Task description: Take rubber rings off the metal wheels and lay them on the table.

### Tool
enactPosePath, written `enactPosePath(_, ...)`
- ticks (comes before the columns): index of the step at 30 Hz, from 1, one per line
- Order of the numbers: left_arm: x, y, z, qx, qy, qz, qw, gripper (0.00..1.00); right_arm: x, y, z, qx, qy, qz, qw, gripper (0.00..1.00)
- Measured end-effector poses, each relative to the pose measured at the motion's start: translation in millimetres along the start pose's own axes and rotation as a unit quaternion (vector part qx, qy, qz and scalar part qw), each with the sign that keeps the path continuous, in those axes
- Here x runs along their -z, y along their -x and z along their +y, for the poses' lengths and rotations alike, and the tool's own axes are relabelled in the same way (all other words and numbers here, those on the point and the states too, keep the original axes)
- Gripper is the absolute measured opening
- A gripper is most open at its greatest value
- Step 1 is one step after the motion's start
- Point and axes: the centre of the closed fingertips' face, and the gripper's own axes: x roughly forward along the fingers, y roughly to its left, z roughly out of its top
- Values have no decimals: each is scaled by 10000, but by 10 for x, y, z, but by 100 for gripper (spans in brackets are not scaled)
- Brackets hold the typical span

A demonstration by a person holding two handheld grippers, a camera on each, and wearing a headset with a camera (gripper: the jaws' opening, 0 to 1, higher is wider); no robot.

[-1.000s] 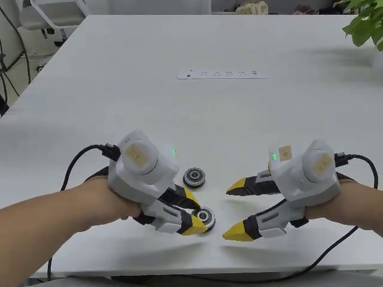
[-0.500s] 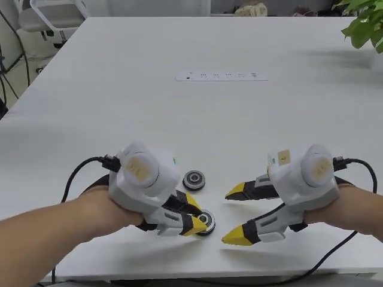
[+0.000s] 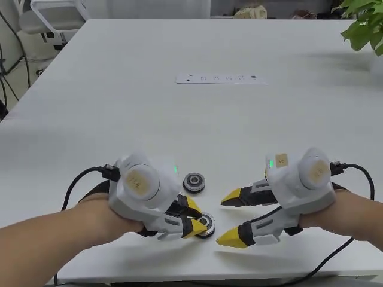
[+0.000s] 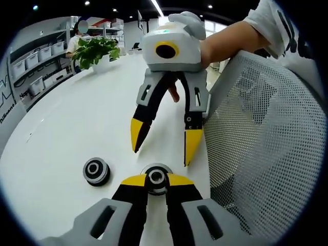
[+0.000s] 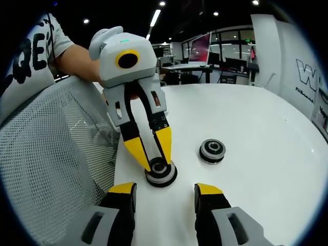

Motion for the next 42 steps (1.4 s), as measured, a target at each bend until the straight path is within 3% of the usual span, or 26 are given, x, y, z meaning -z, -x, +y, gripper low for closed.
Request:
enactPosePath(10,-7,-7,3,-24,-22,-32,10000,9,-63,-87,-4,15,-249,-185,9995,37)
enactPosePath(16,-9,-6,3,-21,-17,-50,10000,9,-46,-150,33,-54,-279,-156,9995,34)
enactPosePath(30,-13,-14,6,-19,-23,-75,10000,9,-63,-221,57,-42,-43,-109,9999,28)
enactPosePath(42,-12,-13,0,-33,-38,-73,10000,9,-56,-176,79,-34,284,-17,9996,24)
